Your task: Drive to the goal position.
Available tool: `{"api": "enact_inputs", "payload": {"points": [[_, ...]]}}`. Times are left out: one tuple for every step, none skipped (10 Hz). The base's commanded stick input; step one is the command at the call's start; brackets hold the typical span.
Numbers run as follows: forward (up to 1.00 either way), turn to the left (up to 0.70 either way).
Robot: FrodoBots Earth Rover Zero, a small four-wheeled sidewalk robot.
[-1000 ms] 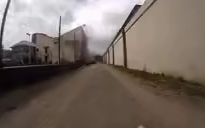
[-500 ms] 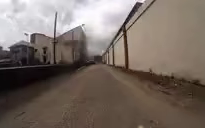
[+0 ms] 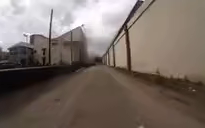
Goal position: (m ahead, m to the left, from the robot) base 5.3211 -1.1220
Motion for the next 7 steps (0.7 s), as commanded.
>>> {"api": "enact_inputs", "payload": {"points": [[1.0, 0.0], [1.0, 0.0], [1.0, 0.0], [1.0, 0.0], [1.0, 0.0], [1.0, 0.0], [1.0, 0.0]]}}
